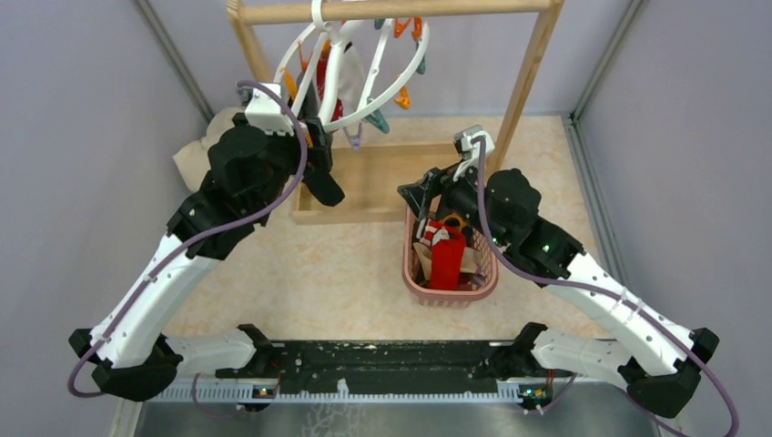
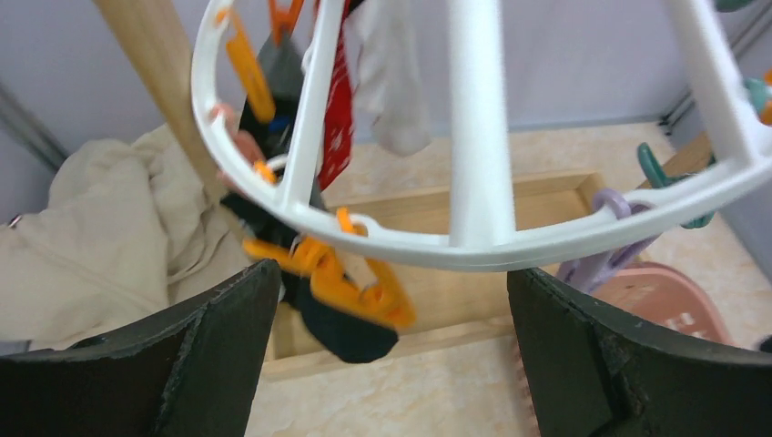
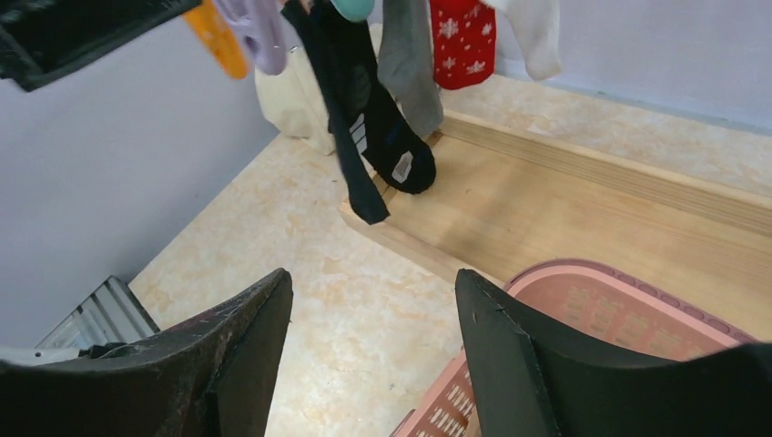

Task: Remove the socks clipped to the hanger
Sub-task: Remove the sock from the hanger.

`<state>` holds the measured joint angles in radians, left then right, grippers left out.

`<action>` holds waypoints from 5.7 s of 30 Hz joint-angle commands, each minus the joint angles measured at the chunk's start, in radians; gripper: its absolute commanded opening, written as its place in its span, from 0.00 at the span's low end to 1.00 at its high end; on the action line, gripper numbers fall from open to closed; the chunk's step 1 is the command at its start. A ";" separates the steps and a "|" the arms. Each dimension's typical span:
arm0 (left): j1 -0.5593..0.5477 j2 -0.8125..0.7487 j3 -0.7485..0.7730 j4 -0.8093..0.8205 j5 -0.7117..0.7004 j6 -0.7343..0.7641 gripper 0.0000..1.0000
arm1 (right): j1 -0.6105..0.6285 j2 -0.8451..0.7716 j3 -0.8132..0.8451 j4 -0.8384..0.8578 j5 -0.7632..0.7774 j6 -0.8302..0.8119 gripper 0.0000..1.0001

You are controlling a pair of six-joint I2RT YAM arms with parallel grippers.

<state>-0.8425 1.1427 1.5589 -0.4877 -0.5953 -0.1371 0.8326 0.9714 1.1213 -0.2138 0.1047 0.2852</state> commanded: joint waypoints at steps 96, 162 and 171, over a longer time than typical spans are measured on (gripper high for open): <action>-0.238 -0.176 -0.239 -0.022 0.091 -0.163 0.99 | -0.003 -0.026 -0.067 0.050 -0.128 -0.096 0.63; 0.738 -0.401 -0.697 0.069 0.824 -0.293 0.99 | 0.001 0.444 -0.252 0.771 -0.090 -0.090 0.89; 0.738 -0.409 -0.672 0.042 0.826 -0.283 0.99 | 0.000 0.568 -0.164 0.821 -0.077 -0.090 0.87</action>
<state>-0.1089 0.7513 0.8543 -0.4347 0.2146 -0.4297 0.8337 1.5276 0.8875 0.5079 0.0143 0.2016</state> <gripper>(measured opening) 0.989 0.888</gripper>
